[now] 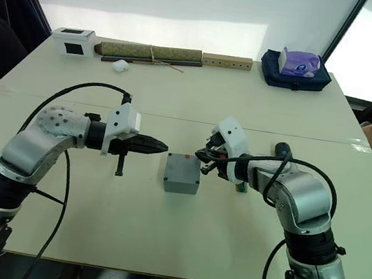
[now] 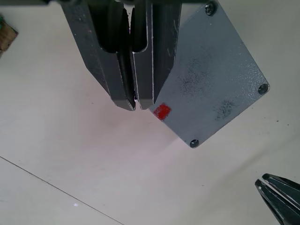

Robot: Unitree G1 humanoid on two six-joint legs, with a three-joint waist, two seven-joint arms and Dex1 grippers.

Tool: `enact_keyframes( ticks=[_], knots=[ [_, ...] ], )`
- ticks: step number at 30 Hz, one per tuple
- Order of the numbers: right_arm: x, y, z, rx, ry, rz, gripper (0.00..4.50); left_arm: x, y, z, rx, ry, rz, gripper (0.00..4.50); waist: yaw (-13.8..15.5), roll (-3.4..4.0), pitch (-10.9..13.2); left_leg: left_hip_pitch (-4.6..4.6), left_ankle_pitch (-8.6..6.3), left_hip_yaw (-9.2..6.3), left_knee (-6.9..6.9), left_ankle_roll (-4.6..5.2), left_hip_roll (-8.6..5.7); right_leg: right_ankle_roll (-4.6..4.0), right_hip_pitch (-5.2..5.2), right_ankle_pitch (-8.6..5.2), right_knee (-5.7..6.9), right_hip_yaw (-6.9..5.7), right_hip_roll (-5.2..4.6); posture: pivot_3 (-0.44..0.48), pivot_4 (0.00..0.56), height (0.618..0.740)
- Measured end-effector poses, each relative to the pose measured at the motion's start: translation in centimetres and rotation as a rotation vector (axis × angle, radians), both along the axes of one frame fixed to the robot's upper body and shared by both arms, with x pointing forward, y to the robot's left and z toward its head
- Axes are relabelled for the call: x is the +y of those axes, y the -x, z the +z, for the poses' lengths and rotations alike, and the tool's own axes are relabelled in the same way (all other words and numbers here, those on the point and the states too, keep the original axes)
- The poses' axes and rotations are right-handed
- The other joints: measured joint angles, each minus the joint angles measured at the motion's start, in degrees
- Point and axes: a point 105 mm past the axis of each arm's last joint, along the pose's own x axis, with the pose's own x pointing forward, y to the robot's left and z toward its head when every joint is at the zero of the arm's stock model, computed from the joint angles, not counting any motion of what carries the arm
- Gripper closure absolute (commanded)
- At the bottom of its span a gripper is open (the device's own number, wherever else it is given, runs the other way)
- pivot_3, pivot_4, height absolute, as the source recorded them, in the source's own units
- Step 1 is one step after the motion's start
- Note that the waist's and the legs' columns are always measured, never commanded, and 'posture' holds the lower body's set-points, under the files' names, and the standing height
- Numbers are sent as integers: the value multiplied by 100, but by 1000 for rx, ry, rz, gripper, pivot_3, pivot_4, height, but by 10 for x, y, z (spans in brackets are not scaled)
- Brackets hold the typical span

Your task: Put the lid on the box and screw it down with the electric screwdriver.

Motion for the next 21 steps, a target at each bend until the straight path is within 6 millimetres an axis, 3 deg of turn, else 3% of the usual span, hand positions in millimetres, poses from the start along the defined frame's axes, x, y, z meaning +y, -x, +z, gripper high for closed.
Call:
enact_keyframes(
  ticks=[21],
  knots=[
    [0, -1, -12, -6, 31, 0, 4470, 0, 0, 0, 1, -1, 1, 4500, -3, 0, 0, 0, 0, 0, 0, 0, 1, 0, 0, 0, 0, 0, 0, 0, 150, 740]
  ],
)
